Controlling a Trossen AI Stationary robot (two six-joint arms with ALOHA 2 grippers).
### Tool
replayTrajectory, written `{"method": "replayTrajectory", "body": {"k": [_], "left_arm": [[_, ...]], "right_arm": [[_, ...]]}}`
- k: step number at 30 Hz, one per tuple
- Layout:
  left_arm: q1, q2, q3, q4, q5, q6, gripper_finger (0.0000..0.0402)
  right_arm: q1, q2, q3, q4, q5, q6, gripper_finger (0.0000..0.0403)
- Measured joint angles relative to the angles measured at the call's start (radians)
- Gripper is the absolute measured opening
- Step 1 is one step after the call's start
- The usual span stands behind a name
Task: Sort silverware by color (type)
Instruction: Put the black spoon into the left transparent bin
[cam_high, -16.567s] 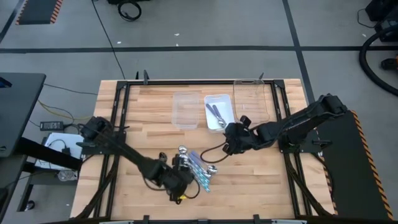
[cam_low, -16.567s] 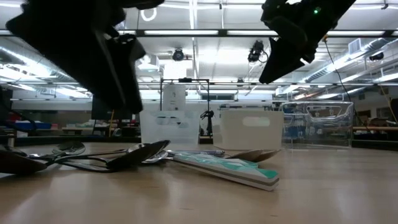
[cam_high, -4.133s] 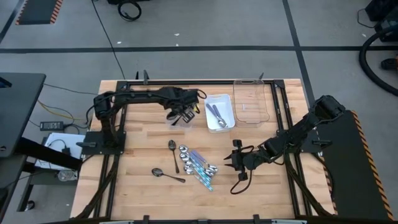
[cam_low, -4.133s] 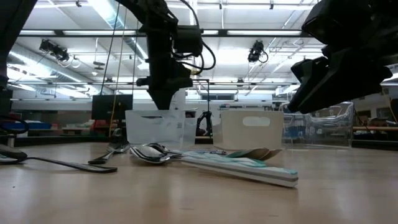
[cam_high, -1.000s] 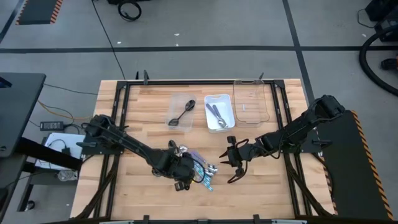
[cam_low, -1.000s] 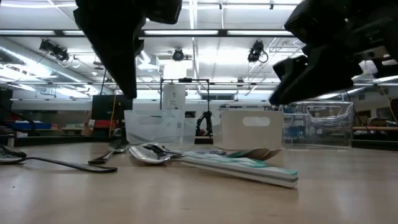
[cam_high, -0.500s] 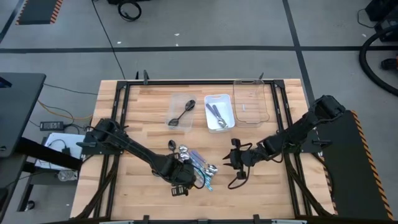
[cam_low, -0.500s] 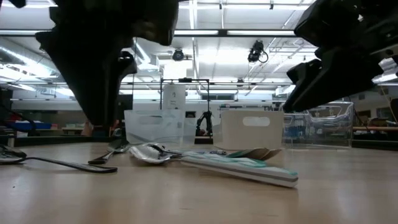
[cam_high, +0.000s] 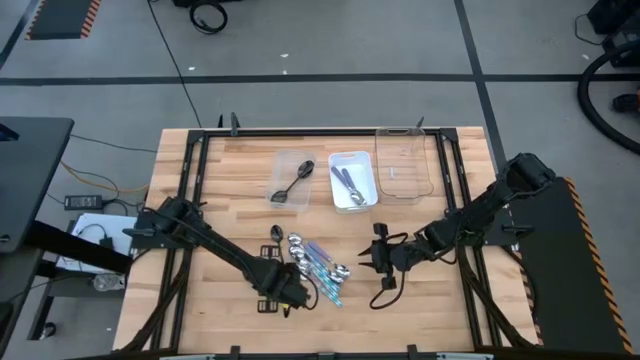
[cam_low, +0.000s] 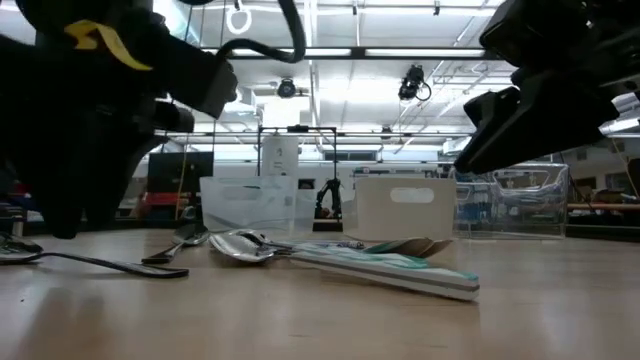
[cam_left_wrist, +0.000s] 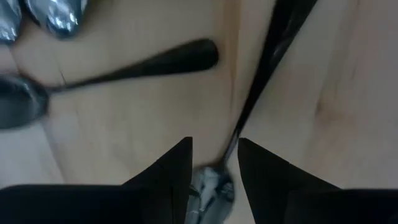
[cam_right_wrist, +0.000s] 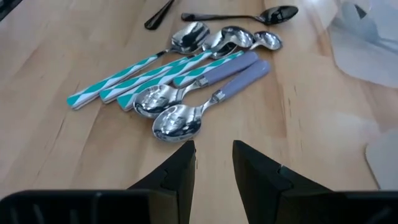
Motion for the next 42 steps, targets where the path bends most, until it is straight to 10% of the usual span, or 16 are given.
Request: {"method": "replayTrajectory", "body": {"k": [20, 33, 42], "left_arm": [[-0.047, -0.18, -0.345, 0.366, -0.055, 0.038, 0.0136], [0.012, -0.176, -0.354, 0.394, 0.032, -0.042, 0.0015], [-0.008, -0.174, -0.302, 0.418, 0.03, -0.124, 0.0009]], "right_arm": [[-0.008, 0.0, 0.0, 0.031, 0.0, -0.055, 0.0118], [-0.012, 0.0, 0.0, 0.032, -0.002, -0.059, 0.0118], [-0.05, 0.0, 0.0, 0.08, -0.032, -0.144, 0.0118]]}}
